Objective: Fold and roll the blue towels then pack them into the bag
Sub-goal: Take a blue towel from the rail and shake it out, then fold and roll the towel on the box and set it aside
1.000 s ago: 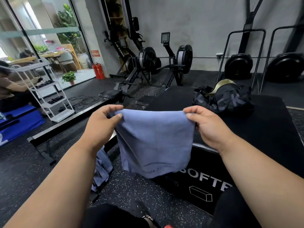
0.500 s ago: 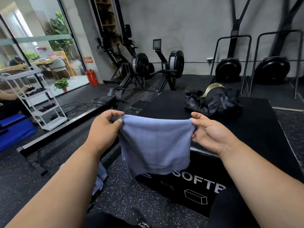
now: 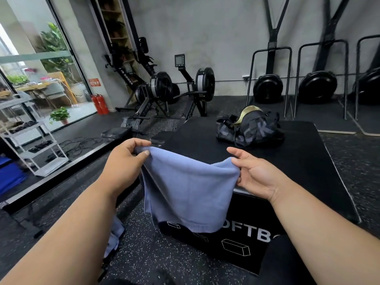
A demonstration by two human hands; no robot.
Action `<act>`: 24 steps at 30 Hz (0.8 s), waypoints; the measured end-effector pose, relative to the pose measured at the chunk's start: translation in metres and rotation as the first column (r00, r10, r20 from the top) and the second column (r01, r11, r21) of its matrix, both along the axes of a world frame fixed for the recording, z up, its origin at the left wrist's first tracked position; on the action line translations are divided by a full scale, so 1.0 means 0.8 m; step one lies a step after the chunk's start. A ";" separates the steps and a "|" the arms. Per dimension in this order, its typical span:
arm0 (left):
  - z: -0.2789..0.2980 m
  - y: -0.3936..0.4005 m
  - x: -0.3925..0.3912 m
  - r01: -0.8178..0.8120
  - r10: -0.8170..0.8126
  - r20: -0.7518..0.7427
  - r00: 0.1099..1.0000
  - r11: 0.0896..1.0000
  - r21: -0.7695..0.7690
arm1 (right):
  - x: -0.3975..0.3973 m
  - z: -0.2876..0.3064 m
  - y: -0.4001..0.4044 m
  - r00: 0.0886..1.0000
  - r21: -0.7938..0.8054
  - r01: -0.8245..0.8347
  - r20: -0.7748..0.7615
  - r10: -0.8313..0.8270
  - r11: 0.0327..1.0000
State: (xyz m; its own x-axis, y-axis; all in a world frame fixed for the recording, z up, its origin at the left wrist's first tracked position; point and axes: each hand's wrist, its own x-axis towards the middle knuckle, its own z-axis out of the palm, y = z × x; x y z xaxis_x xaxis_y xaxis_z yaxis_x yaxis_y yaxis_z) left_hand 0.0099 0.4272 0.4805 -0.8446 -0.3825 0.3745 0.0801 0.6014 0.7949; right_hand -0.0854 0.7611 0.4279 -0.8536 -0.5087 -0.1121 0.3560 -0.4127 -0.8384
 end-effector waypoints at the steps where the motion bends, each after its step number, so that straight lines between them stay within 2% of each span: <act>1: -0.001 0.001 0.000 0.000 0.000 0.003 1.000 1.000 0.005 | 0.000 0.000 0.000 1.000 -0.008 0.022 -0.003 -0.022 1.000; 4: -0.004 0.001 0.000 -0.017 0.017 0.012 1.000 1.000 0.000 | -0.005 -0.003 0.004 0.991 -0.013 0.131 -0.035 -0.131 0.991; 9: -0.007 0.004 -0.006 -0.004 0.003 0.017 1.000 0.998 0.060 | -0.009 -0.010 0.013 0.931 0.104 0.319 -0.220 -0.291 0.942; 18: -0.023 0.020 -0.035 0.048 -0.050 0.006 0.999 0.991 0.121 | -0.026 -0.019 0.042 0.839 0.072 0.479 -0.332 -0.431 0.875; 24: -0.044 0.037 -0.070 0.074 -0.090 0.068 0.994 0.976 0.203 | -0.042 -0.031 0.063 0.800 0.086 0.546 -0.348 -0.488 0.834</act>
State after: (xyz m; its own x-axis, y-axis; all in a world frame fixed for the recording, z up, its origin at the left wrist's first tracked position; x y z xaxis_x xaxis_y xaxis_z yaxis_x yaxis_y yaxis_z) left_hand -0.0457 0.4572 0.4453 -0.8993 -0.3713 0.2311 0.0573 0.4239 0.9039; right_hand -0.1187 0.8116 0.4034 -0.9887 0.0218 0.1485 -0.1481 -0.3014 -0.9419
